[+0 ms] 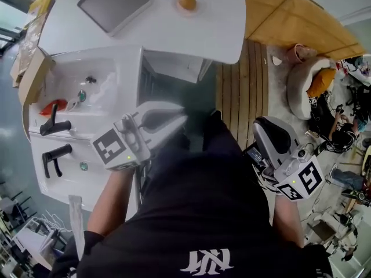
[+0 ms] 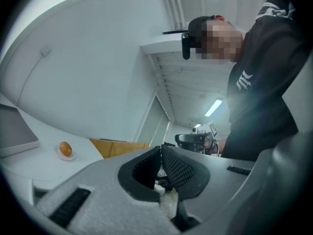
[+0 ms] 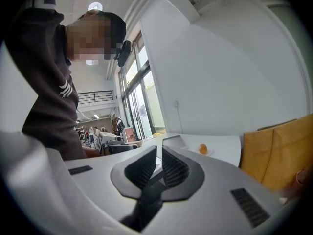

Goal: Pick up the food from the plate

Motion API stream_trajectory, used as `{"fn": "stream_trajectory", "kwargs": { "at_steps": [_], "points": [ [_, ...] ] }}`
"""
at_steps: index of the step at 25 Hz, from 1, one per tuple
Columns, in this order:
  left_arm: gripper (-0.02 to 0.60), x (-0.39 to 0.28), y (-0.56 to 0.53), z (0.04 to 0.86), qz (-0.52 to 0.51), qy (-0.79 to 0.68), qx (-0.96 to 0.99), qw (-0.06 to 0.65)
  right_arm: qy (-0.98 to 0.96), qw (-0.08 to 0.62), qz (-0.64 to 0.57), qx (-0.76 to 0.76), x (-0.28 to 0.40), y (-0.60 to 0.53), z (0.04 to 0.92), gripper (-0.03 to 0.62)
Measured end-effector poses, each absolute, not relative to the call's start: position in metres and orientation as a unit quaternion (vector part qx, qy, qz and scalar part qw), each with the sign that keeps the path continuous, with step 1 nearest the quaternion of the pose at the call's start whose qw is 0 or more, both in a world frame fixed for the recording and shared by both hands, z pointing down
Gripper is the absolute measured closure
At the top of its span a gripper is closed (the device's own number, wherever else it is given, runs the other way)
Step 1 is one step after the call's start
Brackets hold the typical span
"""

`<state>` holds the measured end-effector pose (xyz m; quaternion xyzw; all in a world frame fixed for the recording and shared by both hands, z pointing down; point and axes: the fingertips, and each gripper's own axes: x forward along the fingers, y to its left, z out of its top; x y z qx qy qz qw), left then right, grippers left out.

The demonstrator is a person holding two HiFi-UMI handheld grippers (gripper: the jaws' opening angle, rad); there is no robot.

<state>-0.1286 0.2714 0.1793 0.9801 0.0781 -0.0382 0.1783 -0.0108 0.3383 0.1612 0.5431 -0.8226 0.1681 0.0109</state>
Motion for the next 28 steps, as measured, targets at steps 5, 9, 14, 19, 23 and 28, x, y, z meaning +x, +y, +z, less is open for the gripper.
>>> {"fn": "stream_trajectory", "kwargs": {
  "at_steps": [5,9,14,19,23,28],
  "points": [
    [0.571,-0.109,0.239,0.198,0.015,0.052,0.982,0.178,-0.839,-0.009,0.163,0.519,0.012,0.283,0.171,0.588],
    [0.571,-0.074,0.208,0.202,0.035,0.021,0.982,0.183,-0.855,-0.021,0.172,0.489,0.048,0.245,0.174,0.588],
    [0.571,-0.013,0.135,0.179,0.027,-0.025,0.986,0.160,-0.878,-0.015,0.169,0.448,0.116,0.196,0.171,0.588],
    [0.571,0.026,0.083,0.176,0.053,-0.086,0.984,0.144,-0.892,-0.045,0.195,0.406,0.174,0.152,0.179,0.588],
    [0.571,0.035,0.065,0.178,0.069,-0.127,0.978,0.149,-0.906,-0.064,0.209,0.361,0.186,0.126,0.191,0.588],
    [0.571,0.027,0.058,0.184,0.083,-0.145,0.972,0.168,-0.910,-0.073,0.220,0.342,0.179,0.094,0.203,0.588]
  ]
}}
